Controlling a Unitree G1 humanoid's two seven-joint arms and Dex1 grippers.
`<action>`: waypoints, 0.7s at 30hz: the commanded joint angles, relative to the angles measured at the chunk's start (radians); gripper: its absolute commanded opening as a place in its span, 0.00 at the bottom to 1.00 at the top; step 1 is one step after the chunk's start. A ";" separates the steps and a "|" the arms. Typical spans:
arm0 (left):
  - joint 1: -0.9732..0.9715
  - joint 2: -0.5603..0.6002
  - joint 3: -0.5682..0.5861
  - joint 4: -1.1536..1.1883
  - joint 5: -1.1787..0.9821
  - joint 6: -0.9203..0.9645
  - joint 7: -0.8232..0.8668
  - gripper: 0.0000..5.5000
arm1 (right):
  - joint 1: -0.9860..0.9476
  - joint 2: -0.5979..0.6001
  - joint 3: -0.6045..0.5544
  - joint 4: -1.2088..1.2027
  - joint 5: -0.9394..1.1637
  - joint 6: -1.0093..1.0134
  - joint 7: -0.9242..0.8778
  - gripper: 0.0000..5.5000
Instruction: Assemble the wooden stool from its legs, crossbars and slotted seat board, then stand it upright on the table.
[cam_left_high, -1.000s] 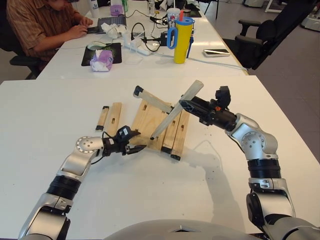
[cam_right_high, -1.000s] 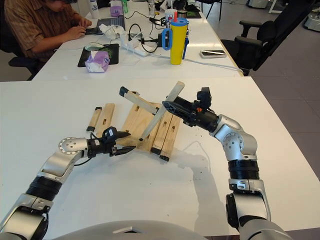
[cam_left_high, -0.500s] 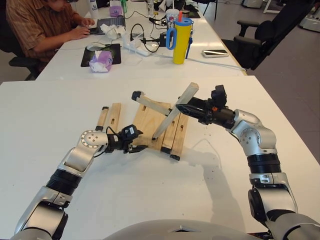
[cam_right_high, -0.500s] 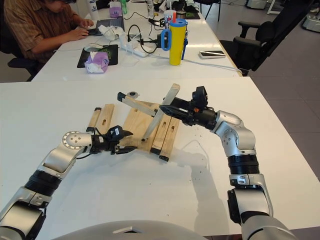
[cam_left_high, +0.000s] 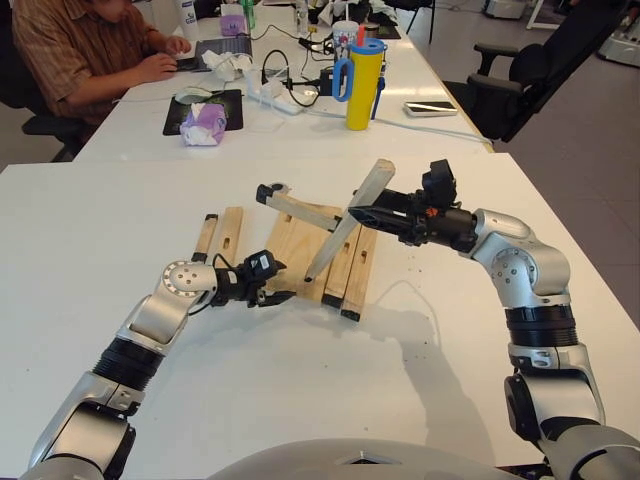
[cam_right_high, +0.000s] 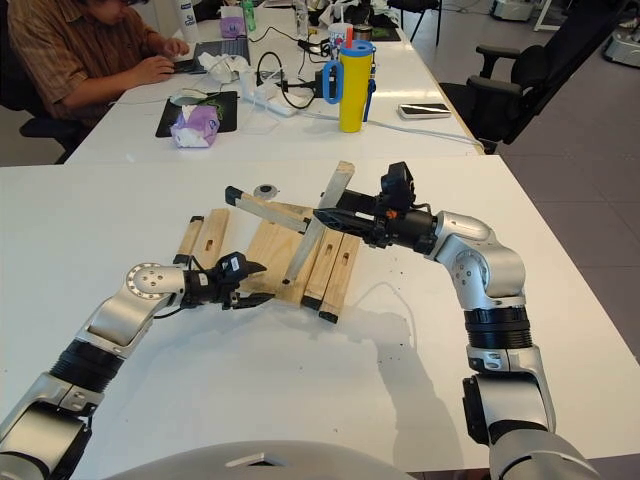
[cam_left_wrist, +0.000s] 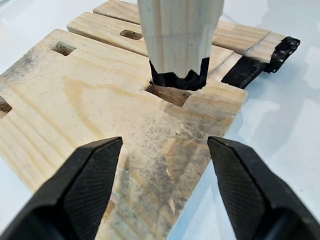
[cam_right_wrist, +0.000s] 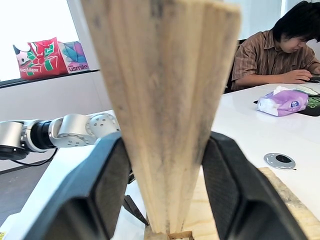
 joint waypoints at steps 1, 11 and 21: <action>0.109 0.022 -0.103 0.117 0.111 0.096 0.003 0.58 | -0.001 -0.001 0.031 0.023 -0.055 -0.043 -0.013 0.37; 0.113 0.014 -0.112 0.119 0.104 0.112 0.006 0.58 | -0.004 -0.009 0.095 0.051 -0.132 -0.093 -0.022 0.37; 0.166 -0.014 -0.107 0.089 0.103 0.170 0.112 0.58 | 0.097 -0.038 0.217 -0.106 -0.241 -0.138 -0.080 0.37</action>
